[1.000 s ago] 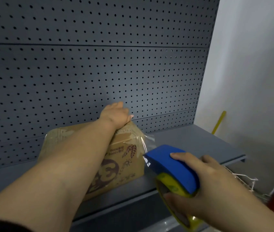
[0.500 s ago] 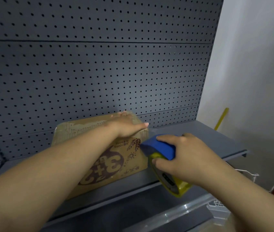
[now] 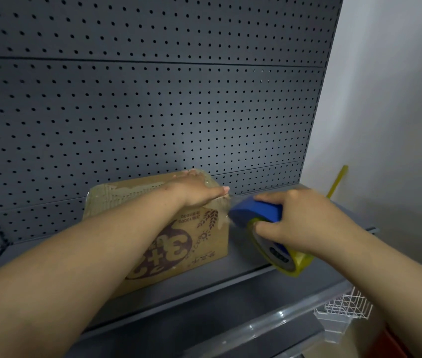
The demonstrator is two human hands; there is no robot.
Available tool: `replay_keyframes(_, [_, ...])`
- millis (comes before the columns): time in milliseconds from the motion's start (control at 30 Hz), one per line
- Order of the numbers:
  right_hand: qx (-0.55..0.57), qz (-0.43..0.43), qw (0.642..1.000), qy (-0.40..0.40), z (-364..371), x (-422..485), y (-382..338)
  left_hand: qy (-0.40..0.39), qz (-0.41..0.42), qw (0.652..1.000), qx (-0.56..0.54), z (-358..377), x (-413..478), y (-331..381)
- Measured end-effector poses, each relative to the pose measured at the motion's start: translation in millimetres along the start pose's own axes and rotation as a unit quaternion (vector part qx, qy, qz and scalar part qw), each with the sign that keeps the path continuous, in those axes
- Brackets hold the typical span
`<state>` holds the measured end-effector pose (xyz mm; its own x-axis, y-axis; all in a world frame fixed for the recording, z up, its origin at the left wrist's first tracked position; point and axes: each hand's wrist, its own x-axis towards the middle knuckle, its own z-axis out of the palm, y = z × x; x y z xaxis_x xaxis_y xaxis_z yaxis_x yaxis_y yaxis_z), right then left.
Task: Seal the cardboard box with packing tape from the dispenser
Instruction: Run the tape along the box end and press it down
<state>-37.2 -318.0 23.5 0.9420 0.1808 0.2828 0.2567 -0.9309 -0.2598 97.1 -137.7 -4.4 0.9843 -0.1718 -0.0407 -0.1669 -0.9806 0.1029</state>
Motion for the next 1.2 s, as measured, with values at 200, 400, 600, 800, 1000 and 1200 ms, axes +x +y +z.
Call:
replay_keyframes(200, [-0.037, -0.047, 0.998, -0.011, -7, -4, -7, -0.005, -0.002, 1.0, 0.004, 0, -1, 1])
replay_keyframes(400, [-0.024, -0.074, 0.997, -0.014, -10, -9, -12, -0.002, -0.006, 1.0, 0.003, -1, 0, 2])
replay_keyframes(600, [-0.032, -0.067, 0.997, -0.005, -1, -11, -15, -0.01, -0.006, 1.0, -0.015, -5, -6, 6])
replay_keyframes(800, [-0.058, -0.054, 0.997, 0.005, 5, -12, -12, -0.008, -0.009, 1.0, -0.015, -5, -8, 8])
replay_keyframes(1000, [0.006, -0.065, 0.998, -0.014, -1, -8, -17, 0.001, 0.011, 1.0, -0.005, -7, -10, 10])
replay_keyframes(1200, [0.057, -0.083, 0.995, -0.016, -16, -15, -15, 0.001, -0.007, 1.0, -0.014, -4, -3, 7])
